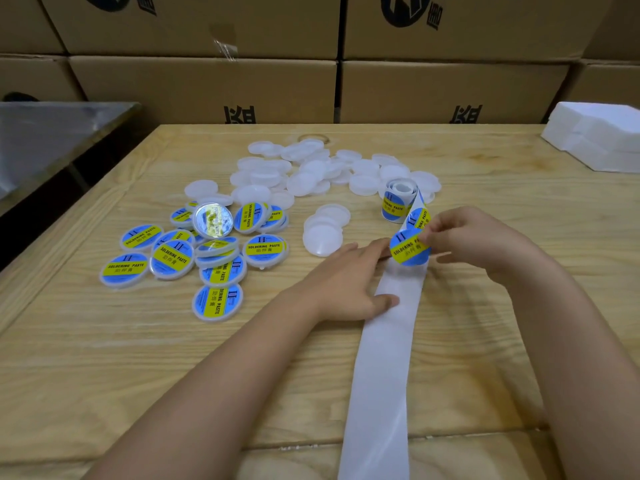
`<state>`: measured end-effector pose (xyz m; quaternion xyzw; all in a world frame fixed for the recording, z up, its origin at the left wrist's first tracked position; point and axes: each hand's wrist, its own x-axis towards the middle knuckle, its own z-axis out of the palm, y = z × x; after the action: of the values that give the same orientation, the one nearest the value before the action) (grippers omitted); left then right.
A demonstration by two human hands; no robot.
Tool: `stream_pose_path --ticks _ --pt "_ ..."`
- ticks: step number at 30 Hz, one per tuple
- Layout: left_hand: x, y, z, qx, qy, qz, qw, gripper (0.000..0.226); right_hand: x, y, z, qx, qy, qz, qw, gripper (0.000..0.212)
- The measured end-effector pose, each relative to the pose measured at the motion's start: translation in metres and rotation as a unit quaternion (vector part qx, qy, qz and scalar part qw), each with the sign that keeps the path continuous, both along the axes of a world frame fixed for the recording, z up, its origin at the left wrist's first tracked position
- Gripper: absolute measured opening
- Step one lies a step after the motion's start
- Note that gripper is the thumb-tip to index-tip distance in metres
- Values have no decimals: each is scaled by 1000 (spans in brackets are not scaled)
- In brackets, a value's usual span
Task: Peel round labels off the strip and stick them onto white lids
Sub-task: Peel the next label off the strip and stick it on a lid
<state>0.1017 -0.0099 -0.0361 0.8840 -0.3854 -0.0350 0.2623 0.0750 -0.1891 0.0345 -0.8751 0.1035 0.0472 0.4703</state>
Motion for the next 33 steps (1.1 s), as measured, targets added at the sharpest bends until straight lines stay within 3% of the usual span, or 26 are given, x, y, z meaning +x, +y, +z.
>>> stream_pose_path --ticks 5,8,10,13,16,20,22,25,30,33 --pt "-3 -1 -2 26 -40 -15 999 70 10 25 -15 146 -240 -104 954 17" --pt "-2 -4 -3 47 -85 -19 995 52 14 47 -27 182 -302 -51 934 28" --pt "-2 -4 -2 14 -96 -33 995 38 17 58 -36 161 -324 -13 932 35" --pt "-6 0 2 -32 -95 -28 995 32 21 66 -50 139 -320 9 937 38" --pt "-11 2 6 -34 -190 1 981 20 25 64 -59 152 -295 -15 943 38" --pt "-5 8 9 -93 -314 199 924 28 28 58 -63 178 -282 4 943 49" --pt "-1 14 8 -45 -269 283 919 46 28 59 -66 154 -291 27 944 55" --pt "2 18 3 37 -181 335 924 61 28 61 -70 98 -307 60 945 60" --pt "7 17 -2 48 -176 342 922 48 26 62 -72 -4 -295 134 946 75" --pt "8 19 0 -19 -188 344 920 36 25 63 -71 -57 -281 162 944 78"
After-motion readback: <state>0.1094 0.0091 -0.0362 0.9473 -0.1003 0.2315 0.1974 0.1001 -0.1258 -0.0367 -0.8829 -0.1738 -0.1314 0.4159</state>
